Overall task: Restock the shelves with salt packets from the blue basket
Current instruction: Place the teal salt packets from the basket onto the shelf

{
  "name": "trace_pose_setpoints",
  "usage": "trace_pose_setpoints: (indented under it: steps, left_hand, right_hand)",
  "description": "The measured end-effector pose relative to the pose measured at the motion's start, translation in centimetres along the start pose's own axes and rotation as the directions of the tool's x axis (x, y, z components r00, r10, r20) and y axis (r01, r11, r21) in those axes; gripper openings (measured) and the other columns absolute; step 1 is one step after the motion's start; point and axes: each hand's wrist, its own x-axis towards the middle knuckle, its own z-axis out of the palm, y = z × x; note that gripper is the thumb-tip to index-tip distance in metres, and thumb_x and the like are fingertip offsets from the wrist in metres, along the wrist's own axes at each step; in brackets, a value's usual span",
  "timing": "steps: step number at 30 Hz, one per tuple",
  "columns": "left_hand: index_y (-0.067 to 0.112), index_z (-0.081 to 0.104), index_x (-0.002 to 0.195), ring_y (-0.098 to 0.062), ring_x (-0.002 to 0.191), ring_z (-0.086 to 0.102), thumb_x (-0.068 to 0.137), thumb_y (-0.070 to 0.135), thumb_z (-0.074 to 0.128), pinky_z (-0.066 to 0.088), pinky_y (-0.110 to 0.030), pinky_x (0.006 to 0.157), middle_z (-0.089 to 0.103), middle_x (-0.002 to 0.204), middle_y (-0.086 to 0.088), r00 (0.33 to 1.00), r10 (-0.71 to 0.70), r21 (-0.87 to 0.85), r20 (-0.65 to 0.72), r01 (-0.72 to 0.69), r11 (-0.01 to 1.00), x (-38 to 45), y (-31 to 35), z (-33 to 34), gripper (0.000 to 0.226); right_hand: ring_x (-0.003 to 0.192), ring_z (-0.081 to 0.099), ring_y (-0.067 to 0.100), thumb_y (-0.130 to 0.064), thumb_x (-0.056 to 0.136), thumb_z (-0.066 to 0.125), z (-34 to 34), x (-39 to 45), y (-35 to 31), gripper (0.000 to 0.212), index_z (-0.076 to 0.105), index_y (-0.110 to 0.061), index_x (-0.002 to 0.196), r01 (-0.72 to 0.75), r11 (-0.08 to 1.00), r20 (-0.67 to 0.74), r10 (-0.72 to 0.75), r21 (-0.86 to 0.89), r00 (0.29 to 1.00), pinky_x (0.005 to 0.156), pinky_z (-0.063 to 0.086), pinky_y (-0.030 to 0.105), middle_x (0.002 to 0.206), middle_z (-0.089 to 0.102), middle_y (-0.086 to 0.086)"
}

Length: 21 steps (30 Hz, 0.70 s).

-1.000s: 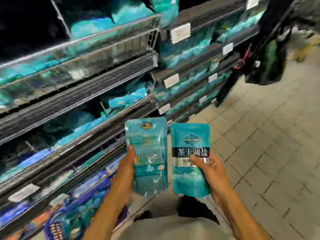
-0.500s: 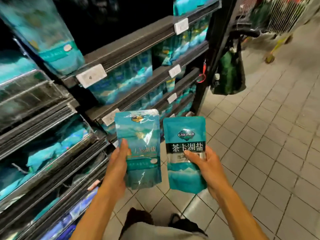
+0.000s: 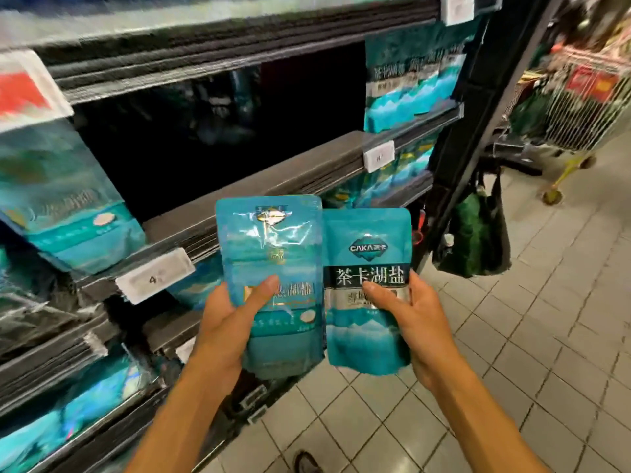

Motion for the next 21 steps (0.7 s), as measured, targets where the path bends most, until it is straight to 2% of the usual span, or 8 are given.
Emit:
trace_pose_setpoints:
  steps: [4,9,13,17,19,21]
  left_hand:
    - [0.033,0.076,0.105,-0.023,0.098,0.076,0.065,0.045,0.084,0.063,-0.042,0.074,0.078,0.110,-0.003,0.989,0.150,-0.002,0.005,-0.150,0.989,4.5,4.8,1.2,0.043]
    - [0.020,0.072,0.113,-0.020,0.099,0.075,0.074,0.033,0.076,0.061,-0.031,0.072,0.078,0.112,-0.003,0.965,0.264,-0.025,0.006,-0.264,0.964,10.8,9.3,3.3,0.041]
    - [0.021,0.076,0.107,-0.020,0.100,0.075,0.080,0.029,0.072,0.061,-0.029,0.073,0.077,0.114,-0.005,0.969,0.237,-0.026,0.062,-0.236,0.971,15.8,11.0,5.3,0.028]
    - [0.020,0.084,0.077,-0.016,0.081,0.077,0.069,0.030,0.076,0.060,-0.027,0.060,0.080,0.094,-0.006,0.997,0.069,-0.035,0.046,-0.067,0.997,20.1,12.1,8.5,0.015]
    - [0.022,0.083,0.068,-0.013,0.073,0.077,0.075,0.027,0.071,0.060,-0.026,0.057,0.080,0.085,-0.002,0.997,-0.003,-0.026,0.075,0.005,1.000,22.3,12.3,10.1,0.016]
    - [0.017,0.083,0.077,-0.013,0.076,0.077,0.084,0.025,0.066,0.061,-0.027,0.061,0.080,0.088,-0.002,0.998,-0.004,-0.039,0.058,0.006,0.999,24.1,12.5,11.6,0.020]
  right_hand:
    - [0.100,0.075,0.030,-0.024,0.082,0.081,1.5,6.7,-3.7,0.025,0.073,-0.025,0.106,0.118,0.993,0.076,-0.118,0.004,0.990,0.082,0.062,0.043,0.112,0.077,0.009]
    - [0.109,0.072,0.029,-0.023,0.086,0.075,2.8,15.6,-8.2,0.028,0.069,-0.020,0.114,0.231,0.973,0.149,-0.226,-0.014,0.963,0.096,0.056,0.050,0.116,0.076,0.007]
    - [0.114,0.068,0.034,-0.016,0.088,0.072,3.8,22.8,-10.9,0.029,0.066,-0.018,0.116,0.322,0.947,0.188,-0.316,0.002,0.930,0.100,0.054,0.052,0.120,0.073,0.011]
    - [0.101,0.068,0.027,-0.002,0.091,0.069,4.5,28.5,-12.1,0.023,0.065,-0.015,0.109,0.345,0.938,0.254,-0.323,-0.045,0.912,0.097,0.054,0.053,0.112,0.073,0.014]
    - [0.091,0.068,0.019,0.004,0.089,0.068,4.8,30.8,-12.6,0.025,0.065,-0.017,0.101,0.343,0.937,0.277,-0.314,-0.063,0.908,0.089,0.057,0.044,0.099,0.075,0.004]
    - [0.079,0.067,0.007,0.010,0.084,0.069,5.1,32.8,-13.3,0.031,0.065,-0.020,0.091,0.365,0.920,0.281,-0.316,-0.141,0.906,0.077,0.056,0.028,0.082,0.074,-0.010]
